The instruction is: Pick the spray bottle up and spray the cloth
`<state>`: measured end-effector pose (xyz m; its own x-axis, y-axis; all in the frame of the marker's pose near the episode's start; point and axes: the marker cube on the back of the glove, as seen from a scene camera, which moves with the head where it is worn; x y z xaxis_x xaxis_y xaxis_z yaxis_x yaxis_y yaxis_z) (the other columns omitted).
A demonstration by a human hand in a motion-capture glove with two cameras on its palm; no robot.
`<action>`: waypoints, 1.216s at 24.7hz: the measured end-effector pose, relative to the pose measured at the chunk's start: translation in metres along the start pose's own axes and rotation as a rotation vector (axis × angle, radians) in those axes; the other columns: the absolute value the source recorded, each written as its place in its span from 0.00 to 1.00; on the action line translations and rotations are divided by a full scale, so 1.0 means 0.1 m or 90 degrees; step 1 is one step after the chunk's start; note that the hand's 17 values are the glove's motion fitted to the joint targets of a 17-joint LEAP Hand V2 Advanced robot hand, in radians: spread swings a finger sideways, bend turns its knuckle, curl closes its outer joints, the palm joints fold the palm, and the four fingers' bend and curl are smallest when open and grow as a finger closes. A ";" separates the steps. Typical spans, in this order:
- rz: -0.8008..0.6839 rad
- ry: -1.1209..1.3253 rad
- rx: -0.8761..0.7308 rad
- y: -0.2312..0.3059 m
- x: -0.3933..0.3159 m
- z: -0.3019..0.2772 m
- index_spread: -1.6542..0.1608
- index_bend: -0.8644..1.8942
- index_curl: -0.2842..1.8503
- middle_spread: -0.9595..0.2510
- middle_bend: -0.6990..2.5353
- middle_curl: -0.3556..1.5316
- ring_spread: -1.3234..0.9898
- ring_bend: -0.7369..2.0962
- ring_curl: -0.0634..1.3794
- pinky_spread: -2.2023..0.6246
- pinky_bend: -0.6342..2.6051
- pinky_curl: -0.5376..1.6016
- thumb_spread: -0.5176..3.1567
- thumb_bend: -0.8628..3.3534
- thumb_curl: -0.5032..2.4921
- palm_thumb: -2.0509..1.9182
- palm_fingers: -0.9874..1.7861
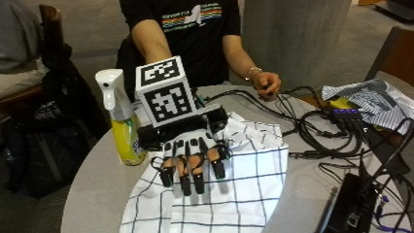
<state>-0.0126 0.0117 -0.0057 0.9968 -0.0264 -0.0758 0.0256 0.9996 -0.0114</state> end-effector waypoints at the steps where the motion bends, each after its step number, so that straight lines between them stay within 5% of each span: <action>1: -0.004 -0.005 -0.002 0.03 -0.03 -0.01 0.71 0.36 0.24 0.85 0.32 0.35 0.60 0.36 0.20 0.88 0.30 0.38 0.45 0.26 0.27 0.70 0.51; 14: -0.104 0.068 -0.010 0.97 -0.43 -0.12 0.71 0.35 0.24 0.86 0.29 0.36 0.60 0.36 0.22 0.88 0.33 0.41 0.46 0.25 0.29 0.70 0.48; 30: -0.206 0.062 0.025 2.39 -0.09 -0.22 0.70 0.36 0.24 0.86 0.29 0.37 0.61 0.36 0.23 0.87 0.33 0.41 0.46 0.22 0.30 0.71 0.48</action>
<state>-0.0166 0.2504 -0.0300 0.9244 -0.3414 -0.1701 0.3445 0.9387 -0.0119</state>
